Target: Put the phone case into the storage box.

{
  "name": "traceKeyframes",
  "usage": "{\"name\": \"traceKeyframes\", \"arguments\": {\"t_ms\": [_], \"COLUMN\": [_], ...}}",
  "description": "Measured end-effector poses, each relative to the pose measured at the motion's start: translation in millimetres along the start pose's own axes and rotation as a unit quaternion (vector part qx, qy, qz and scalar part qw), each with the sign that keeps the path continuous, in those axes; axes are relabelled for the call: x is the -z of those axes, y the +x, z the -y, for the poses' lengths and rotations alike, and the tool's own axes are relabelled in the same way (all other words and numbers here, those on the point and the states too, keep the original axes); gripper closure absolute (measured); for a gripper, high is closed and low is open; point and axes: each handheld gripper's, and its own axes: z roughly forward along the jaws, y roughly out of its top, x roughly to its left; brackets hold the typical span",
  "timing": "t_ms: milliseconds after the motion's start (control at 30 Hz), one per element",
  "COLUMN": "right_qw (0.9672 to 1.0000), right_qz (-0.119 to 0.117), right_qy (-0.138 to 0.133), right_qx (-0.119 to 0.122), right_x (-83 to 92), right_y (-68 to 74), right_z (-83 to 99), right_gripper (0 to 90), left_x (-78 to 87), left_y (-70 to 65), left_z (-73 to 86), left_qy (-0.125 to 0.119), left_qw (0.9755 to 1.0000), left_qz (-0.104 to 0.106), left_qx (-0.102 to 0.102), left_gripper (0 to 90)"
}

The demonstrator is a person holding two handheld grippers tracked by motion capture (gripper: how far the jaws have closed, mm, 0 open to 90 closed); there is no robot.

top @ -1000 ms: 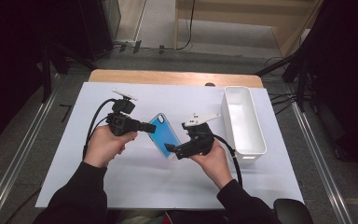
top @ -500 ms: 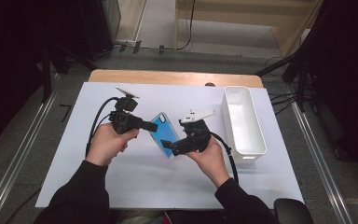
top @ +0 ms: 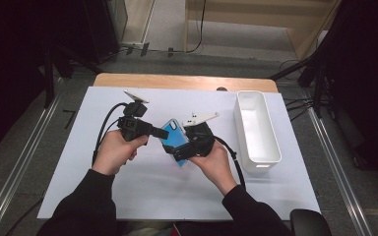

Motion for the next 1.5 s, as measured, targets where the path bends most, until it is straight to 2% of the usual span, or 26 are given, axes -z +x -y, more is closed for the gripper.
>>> {"name": "traceKeyframes", "arguments": {"t_ms": [233, 367, 400, 500, 533, 900, 1133, 1367, 1500], "right_qw": [0.9999, 0.9998, 0.9998, 0.9997, 0.9997, 0.9992, 0.9992, 0.9992, 0.9993], "right_qz": [-0.002, 0.011, 0.011, 0.019, 0.017, 0.028, 0.024, 0.010, -0.008], "right_qy": [0.006, 0.014, 0.015, 0.016, 0.019, 0.026, 0.027, 0.034, 0.033], "right_qx": [-0.008, -0.010, -0.009, -0.002, -0.002, 0.013, 0.014, 0.016, 0.012], "right_x": [-4.9, -7.5, -7.7, -8.8, -8.6, -5.1, -0.8, 0.9, 4.1], "right_y": [-0.9, -0.2, 0.2, 1.4, 2.1, 2.8, 1.8, 0.7, -1.2], "right_z": [-1.9, -3.1, -2.9, -2.8, -2.8, -4.8, -7.9, -7.2, -7.2], "right_gripper": [0.0, 0.0, 4.9, 8.2, 13.5, 15.0, 15.1, 15.1, 15.1], "left_x": [-3.8, -6.0, -6.3, -7.2, -7.2, -7.0, 0.3, 7.1, 11.5], "left_y": [-0.9, -0.6, -0.8, -1.2, -1.4, -3.2, -6.2, -6.7, -5.9], "left_z": [0.1, 0.3, 0.4, 0.7, 0.7, 1.0, 0.2, 0.2, 0.2], "left_qy": [0.003, 0.003, 0.002, 0.001, 0.001, -0.005, -0.018, -0.032, -0.038], "left_qw": [0.9999, 0.9998, 0.9997, 0.9997, 0.9997, 0.9996, 0.9993, 0.9986, 0.9981], "left_qz": [0.007, 0.012, 0.013, 0.015, 0.014, 0.021, 0.031, 0.039, 0.043], "left_qx": [0.008, 0.018, 0.019, 0.020, 0.021, 0.017, -0.009, -0.016, -0.024], "left_gripper": [79.6, 79.6, 79.6, 79.5, 79.5, 79.1, 65.8, 52.1, 45.1]}}
